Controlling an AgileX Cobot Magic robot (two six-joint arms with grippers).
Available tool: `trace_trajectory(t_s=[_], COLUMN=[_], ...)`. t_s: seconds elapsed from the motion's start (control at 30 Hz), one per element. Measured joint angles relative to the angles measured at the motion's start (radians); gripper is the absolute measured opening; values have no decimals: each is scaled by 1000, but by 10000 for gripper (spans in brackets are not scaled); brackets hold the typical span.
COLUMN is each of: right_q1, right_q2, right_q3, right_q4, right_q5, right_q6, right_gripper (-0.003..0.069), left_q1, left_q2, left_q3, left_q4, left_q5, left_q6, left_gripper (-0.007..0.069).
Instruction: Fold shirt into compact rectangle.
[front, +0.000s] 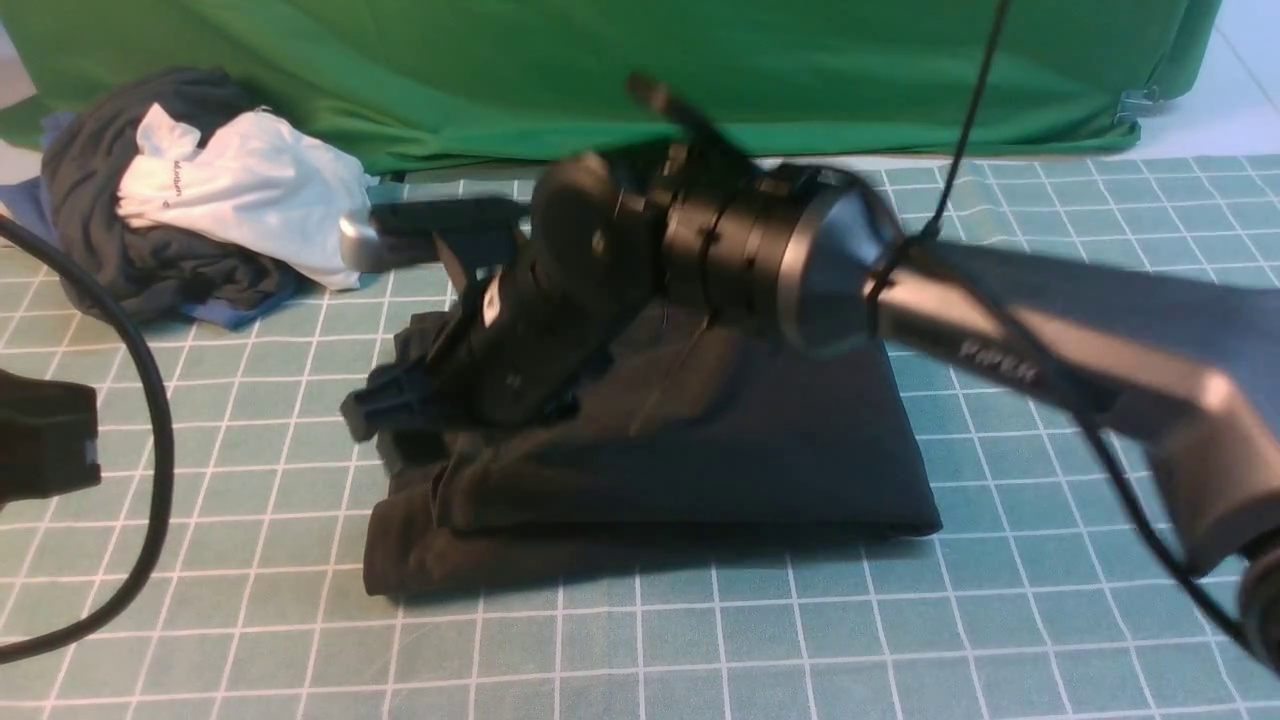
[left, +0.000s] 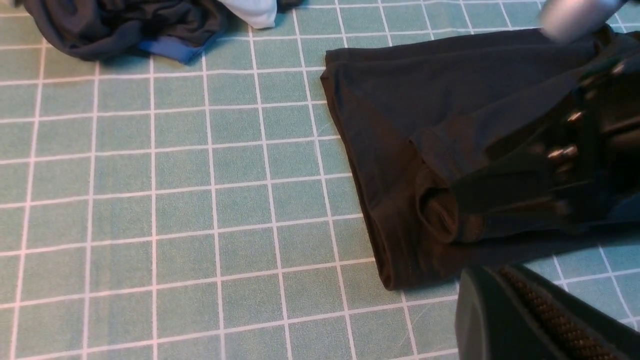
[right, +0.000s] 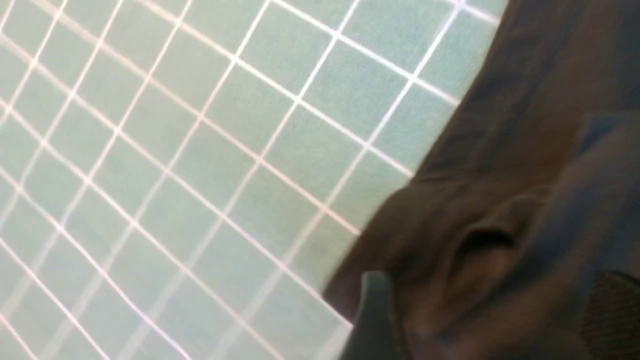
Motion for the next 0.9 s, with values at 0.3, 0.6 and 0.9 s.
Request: trace_trajectory(t_s=[0.3,0.6,0.9], right_q1=[-131,-271,-406], right_q2=[-182,-507,-904], right_q3=[-71,183,611], right_q4=[-429,-468,-471], right_q5=[347,381,268], right_q6=[-44,-70,-66], right_gripper=[16,-6,-8], left_q1=[0,-74,-281], left_q2=[106,400,656], left_q3=[0,0,-44], left_q4=[-179,-310,-310], left_q5=[2,-79,-205], left_q6=[77,185,184], left_gripper=[13,13,13])
